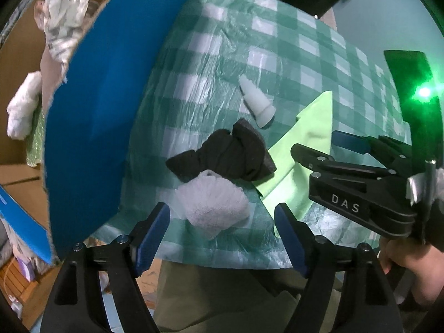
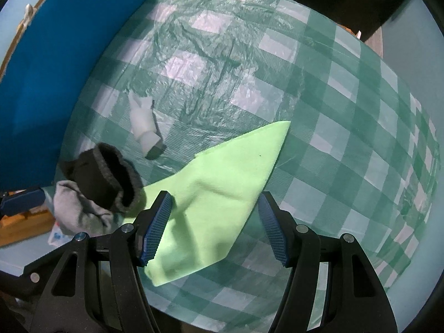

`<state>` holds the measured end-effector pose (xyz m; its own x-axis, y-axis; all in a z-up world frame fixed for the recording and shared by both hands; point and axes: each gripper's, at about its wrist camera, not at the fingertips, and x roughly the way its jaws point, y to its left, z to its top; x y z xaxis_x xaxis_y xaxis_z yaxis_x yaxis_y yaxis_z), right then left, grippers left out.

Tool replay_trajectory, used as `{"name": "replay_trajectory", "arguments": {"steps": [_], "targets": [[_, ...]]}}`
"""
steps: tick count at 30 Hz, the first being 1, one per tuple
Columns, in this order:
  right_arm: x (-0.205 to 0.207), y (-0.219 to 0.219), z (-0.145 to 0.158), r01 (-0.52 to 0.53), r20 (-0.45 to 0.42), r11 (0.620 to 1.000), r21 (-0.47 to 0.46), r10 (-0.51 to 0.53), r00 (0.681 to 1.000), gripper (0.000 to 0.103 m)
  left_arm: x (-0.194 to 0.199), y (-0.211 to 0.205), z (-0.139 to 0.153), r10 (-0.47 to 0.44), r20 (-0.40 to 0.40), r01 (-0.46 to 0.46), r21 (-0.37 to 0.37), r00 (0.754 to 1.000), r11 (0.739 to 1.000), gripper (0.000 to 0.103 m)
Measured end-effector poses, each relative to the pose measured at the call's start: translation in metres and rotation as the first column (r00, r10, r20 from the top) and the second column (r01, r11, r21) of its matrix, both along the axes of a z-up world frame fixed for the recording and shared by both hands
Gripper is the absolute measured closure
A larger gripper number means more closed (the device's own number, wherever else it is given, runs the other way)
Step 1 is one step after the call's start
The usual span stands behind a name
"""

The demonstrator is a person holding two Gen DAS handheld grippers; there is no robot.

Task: Organize soft objects
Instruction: 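Grasp the lime-green cloth with the right tool while the left tool grasps the grey sock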

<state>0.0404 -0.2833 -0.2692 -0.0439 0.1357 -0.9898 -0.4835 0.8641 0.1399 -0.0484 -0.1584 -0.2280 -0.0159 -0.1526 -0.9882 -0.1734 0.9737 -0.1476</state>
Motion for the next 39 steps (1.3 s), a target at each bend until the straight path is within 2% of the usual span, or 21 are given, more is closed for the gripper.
{"name": "replay_trajectory", "arguments": {"steps": [6,12,14,16,19,22,24,26,32,39], "targets": [[-0.007,0.000,0.000,-0.044,0.038,0.999,-0.010,0.044,0.998,0.037,-0.001,0.001,-0.019,0.031,-0.034,-0.031,0.005,0.999,1.000,0.024],[-0.024,0.009,-0.002,-0.106,0.096,0.992,-0.072,0.112,0.989,0.037,-0.001,0.002,-0.034,0.051,-0.047,-0.051,0.004,0.998,0.999,0.024],[-0.033,0.011,0.000,-0.099,0.099,0.992,-0.074,0.106,0.989,0.037,-0.003,0.004,-0.037,0.055,-0.059,-0.055,0.002,0.997,0.998,0.032],[-0.035,0.012,0.000,-0.097,0.097,0.993,-0.075,0.104,0.990,0.037,-0.004,0.006,-0.039,0.059,-0.070,-0.060,-0.004,0.996,0.998,0.047],[-0.037,0.010,0.000,-0.094,0.093,0.993,-0.071,0.101,0.991,0.038,-0.013,0.011,-0.044,0.059,-0.070,-0.060,-0.009,0.996,0.998,0.063],[-0.033,0.010,-0.002,-0.103,0.097,0.993,-0.066,0.109,0.989,0.054,-0.012,0.015,-0.041,0.052,-0.062,-0.053,-0.016,0.997,0.998,0.071],[-0.029,0.010,-0.001,-0.102,0.098,0.993,-0.061,0.108,0.989,0.077,-0.014,0.017,-0.039,0.051,-0.057,-0.052,-0.022,0.997,0.998,0.074],[-0.028,0.012,0.002,-0.099,0.089,0.994,-0.048,0.103,0.991,0.093,-0.014,0.020,-0.036,0.050,-0.052,-0.052,-0.028,0.997,0.998,0.075],[-0.017,0.001,0.007,-0.058,0.047,0.998,0.014,0.057,0.997,0.096,-0.005,0.017,-0.016,0.032,-0.023,-0.033,-0.041,0.999,0.999,0.077],[0.003,-0.018,0.025,-0.010,0.050,0.997,0.079,0.006,0.999,0.096,-0.008,0.019,0.001,0.012,0.010,-0.012,-0.039,1.000,0.999,0.078]]}}
